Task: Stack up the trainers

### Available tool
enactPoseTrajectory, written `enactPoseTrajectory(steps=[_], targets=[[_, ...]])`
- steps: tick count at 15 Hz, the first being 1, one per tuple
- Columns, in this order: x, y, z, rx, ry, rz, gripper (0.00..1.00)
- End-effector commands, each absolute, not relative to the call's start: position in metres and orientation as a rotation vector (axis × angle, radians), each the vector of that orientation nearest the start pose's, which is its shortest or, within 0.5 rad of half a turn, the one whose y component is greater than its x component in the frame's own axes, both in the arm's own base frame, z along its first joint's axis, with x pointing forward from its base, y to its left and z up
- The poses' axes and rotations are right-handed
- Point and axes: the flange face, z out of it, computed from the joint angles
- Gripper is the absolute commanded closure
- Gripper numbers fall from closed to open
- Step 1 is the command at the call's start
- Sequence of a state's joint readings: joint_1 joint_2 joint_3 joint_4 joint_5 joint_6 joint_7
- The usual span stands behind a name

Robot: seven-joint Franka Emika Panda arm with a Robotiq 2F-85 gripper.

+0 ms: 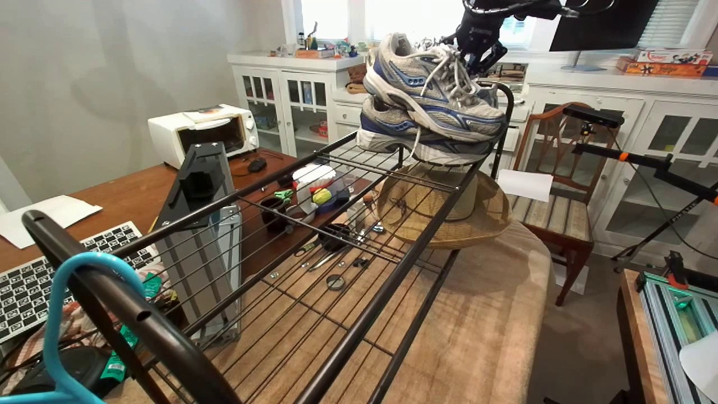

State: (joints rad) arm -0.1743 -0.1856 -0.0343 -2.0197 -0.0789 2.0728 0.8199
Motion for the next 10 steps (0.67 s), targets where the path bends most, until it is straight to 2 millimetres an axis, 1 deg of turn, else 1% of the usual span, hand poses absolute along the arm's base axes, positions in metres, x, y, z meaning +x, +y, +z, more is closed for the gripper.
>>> enactPoseTrajectory(steps=[1,6,10], targets=[[0.519,-0.115,0.549,-2.811,1.457,-0.323,0.97],[0.524,-0.117,0.520,-2.890,1.421,-0.246,0.97],[0.528,-0.120,0.505,-2.942,1.410,-0.214,0.97]])
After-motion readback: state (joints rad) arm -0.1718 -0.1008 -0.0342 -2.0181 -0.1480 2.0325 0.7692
